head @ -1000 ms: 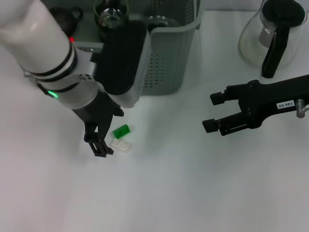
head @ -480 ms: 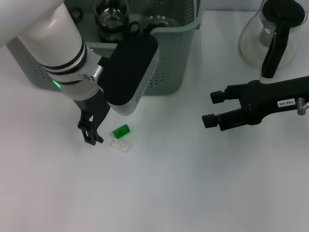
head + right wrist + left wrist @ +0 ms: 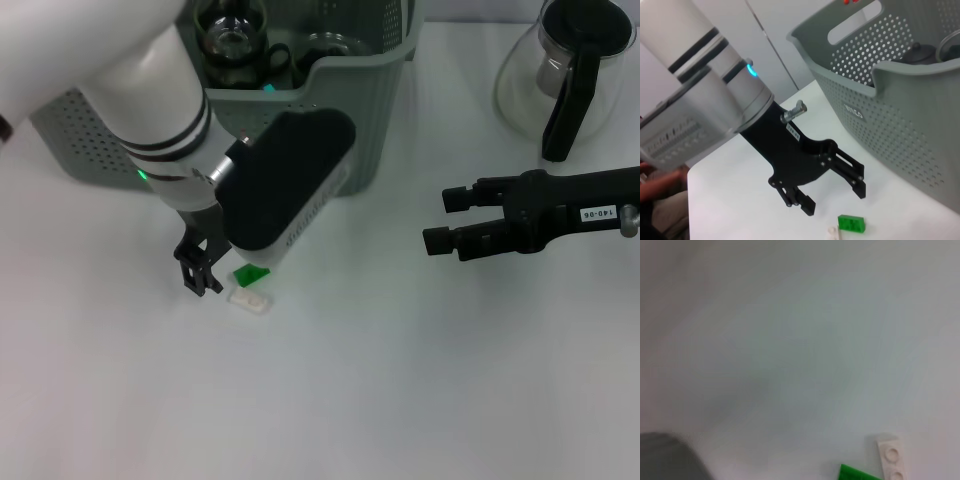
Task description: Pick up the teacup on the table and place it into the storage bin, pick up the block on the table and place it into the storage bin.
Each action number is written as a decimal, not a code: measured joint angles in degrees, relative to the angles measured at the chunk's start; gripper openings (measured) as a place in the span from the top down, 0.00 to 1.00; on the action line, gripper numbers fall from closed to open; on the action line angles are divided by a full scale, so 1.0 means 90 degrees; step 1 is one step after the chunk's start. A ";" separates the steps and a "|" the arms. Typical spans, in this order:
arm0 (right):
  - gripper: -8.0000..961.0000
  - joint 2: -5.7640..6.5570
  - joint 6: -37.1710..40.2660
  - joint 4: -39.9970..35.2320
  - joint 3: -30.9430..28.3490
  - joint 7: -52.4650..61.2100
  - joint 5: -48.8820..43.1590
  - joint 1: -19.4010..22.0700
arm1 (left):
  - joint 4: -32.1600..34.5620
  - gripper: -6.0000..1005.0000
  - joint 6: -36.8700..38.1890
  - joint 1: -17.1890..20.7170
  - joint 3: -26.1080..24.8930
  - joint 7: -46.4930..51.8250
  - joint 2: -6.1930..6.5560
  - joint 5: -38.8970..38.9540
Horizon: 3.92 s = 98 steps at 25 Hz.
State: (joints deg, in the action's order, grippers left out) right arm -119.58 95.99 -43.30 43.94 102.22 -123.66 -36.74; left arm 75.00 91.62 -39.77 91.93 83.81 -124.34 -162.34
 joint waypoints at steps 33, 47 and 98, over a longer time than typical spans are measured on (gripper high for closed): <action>0.01 -0.0054 -0.0188 0.0261 -0.0273 -0.0088 0.0066 -0.0027 | -0.0976 0.28 -0.0689 -0.0417 0.0569 -0.0492 0.0003 -0.0138; 0.02 -0.0040 -0.0187 0.0261 -0.0273 -0.0186 0.0079 -0.0049 | -0.1090 0.30 -0.0744 -0.0415 0.0595 -0.0492 -0.0043 -0.0015; 0.02 0.0112 0.0022 0.0199 -0.0215 -0.0257 0.0064 -0.0065 | 0.0247 0.53 0.2971 -0.0882 -0.3974 0.0816 0.0108 0.1173</action>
State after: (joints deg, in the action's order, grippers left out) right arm -118.57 96.19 -41.51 42.00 99.90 -123.09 -37.33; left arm 77.22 118.36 -47.71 56.17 91.15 -123.36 -151.78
